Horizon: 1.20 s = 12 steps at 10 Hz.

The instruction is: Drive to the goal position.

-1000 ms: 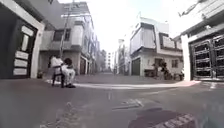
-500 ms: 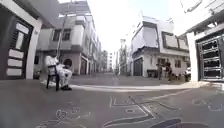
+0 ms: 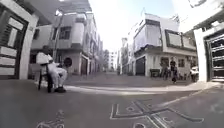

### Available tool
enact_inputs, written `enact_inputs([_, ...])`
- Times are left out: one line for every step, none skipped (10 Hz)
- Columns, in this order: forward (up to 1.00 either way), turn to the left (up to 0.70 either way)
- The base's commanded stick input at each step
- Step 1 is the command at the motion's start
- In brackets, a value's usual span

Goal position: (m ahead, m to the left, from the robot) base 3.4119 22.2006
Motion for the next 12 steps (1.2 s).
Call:
enact_inputs([1.0,0.0])
enact_inputs([1.0,0.0])
enact_inputs([1.0,0.0])
enact_inputs([1.0,0.0])
enact_inputs([1.0,0.0])
enact_inputs([1.0,0.0])
enact_inputs([1.0,0.0])
enact_inputs([1.0,0.0])
enact_inputs([1.0,0.0])
enact_inputs([1.0,0.0])
enact_inputs([1.0,0.0])
enact_inputs([1.0,0.0])
